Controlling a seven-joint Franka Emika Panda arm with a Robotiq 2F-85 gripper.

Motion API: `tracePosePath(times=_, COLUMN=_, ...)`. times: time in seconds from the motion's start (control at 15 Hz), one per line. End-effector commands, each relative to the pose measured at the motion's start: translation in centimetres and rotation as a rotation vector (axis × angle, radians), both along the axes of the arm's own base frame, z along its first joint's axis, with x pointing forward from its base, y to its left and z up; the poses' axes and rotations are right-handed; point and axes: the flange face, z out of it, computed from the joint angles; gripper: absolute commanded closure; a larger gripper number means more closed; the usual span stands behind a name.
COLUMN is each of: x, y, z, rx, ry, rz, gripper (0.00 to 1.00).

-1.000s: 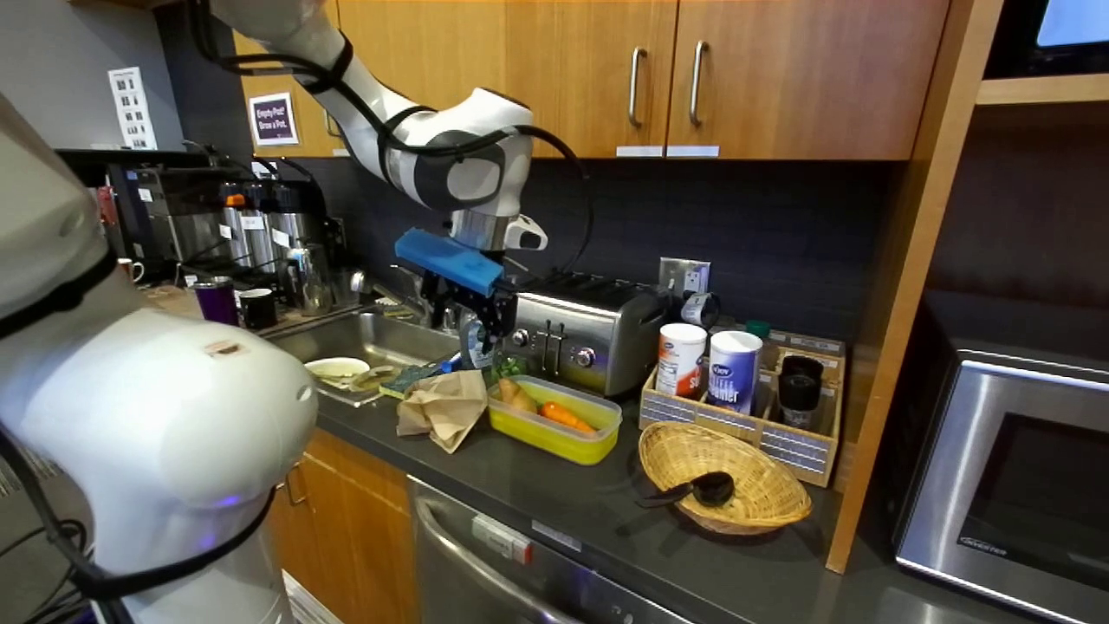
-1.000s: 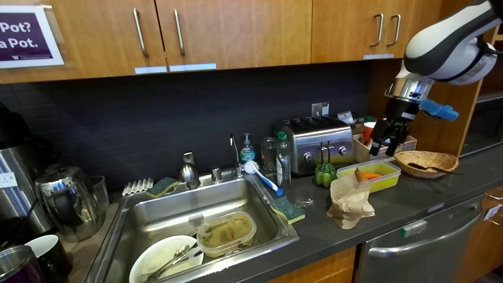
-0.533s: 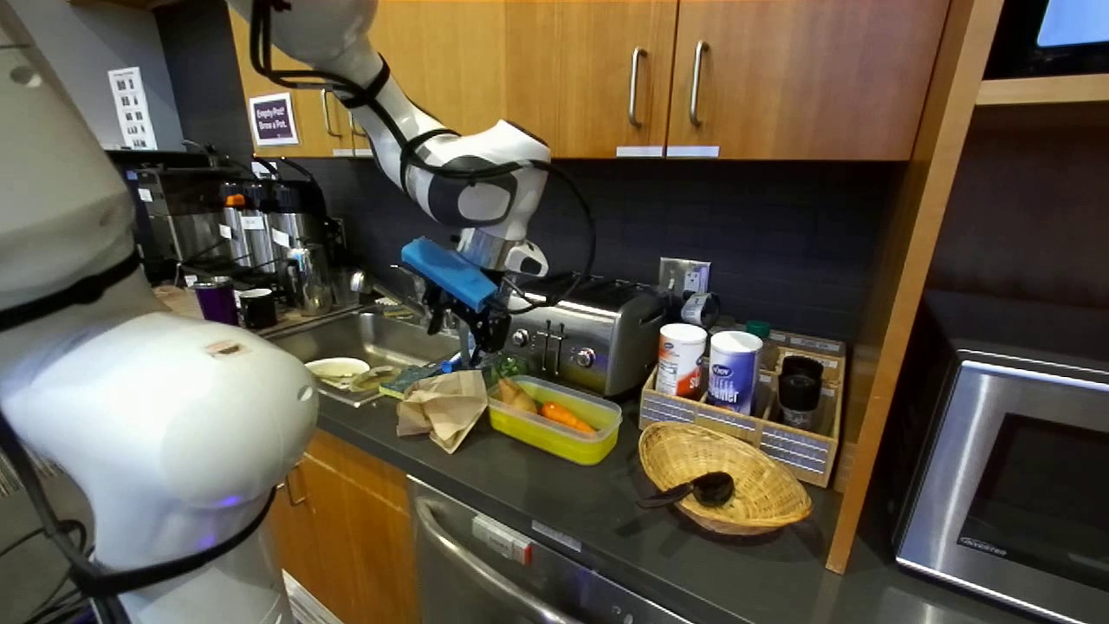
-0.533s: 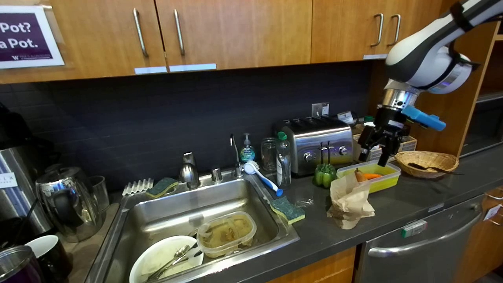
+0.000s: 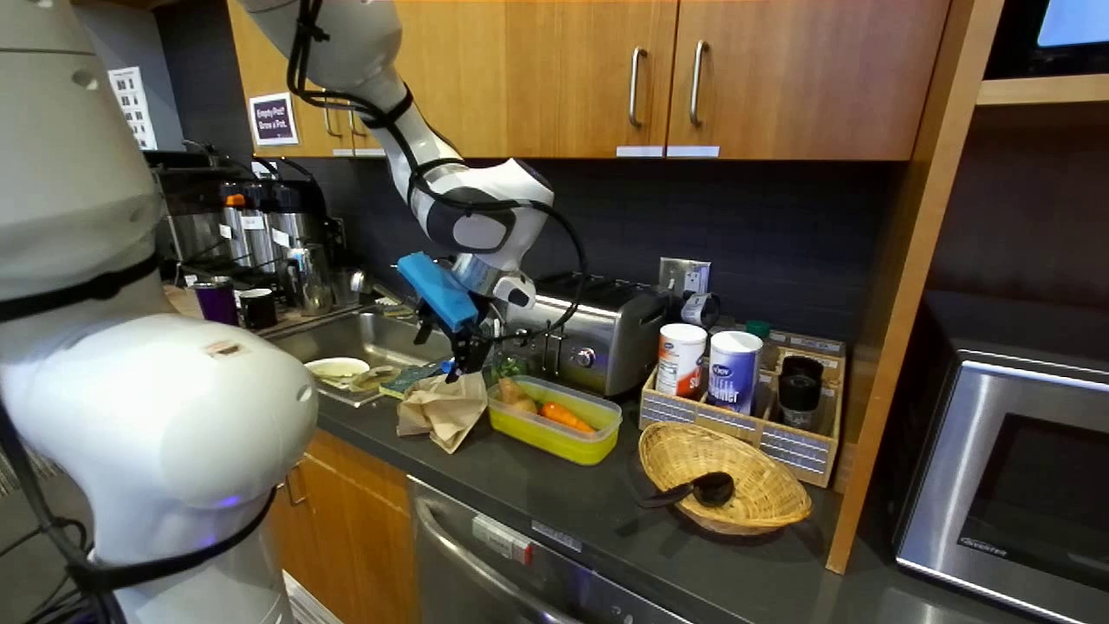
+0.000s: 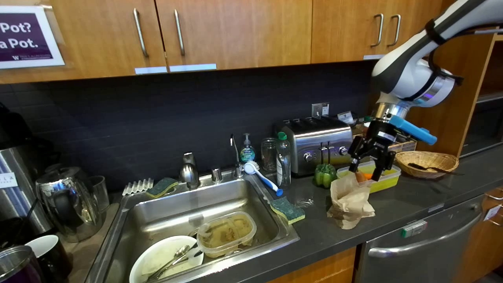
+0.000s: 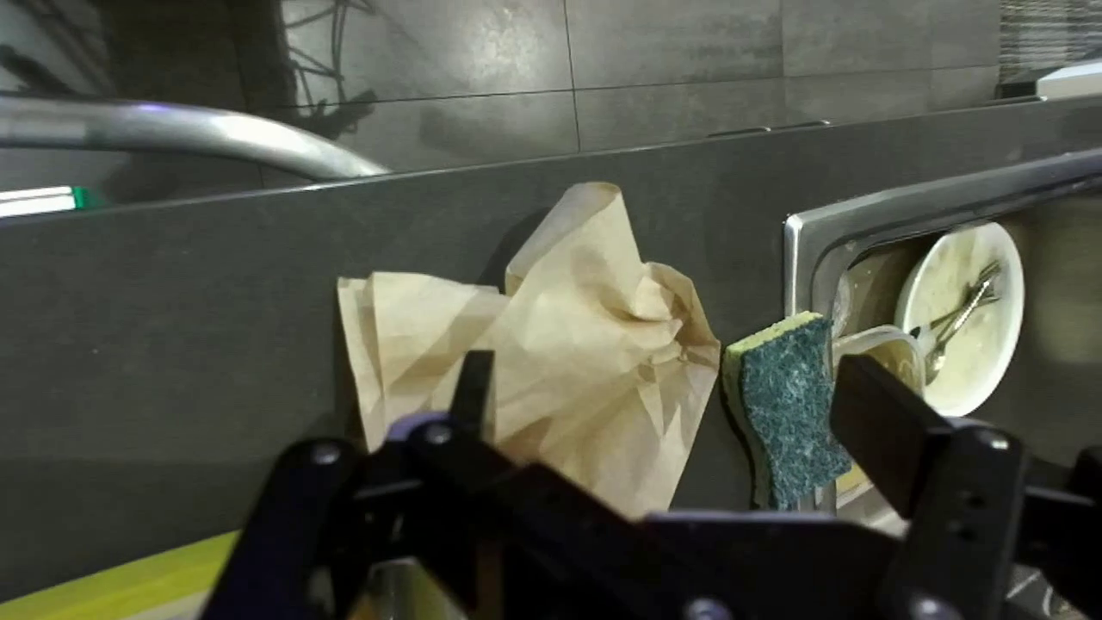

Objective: Use the paper towel to wipe the counter top

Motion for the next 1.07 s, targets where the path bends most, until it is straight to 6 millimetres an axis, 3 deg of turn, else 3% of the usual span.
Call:
tracePosePath(times=0.0, x=-0.5, y=0.3, z=-0.7, rx=0.025, ry=0.050, rz=-0.050, gripper=0.00)
tracePosePath(times=0.47, x=-1.0, y=-1.0, z=-2.6, rx=0.039, ry=0.085, rz=-0.095, gripper=0.00)
tracePosePath(times=1.0, x=1.8, y=-1.2, z=-2.9, rx=0.048, ry=0.000, rz=-0.029, gripper=0.00)
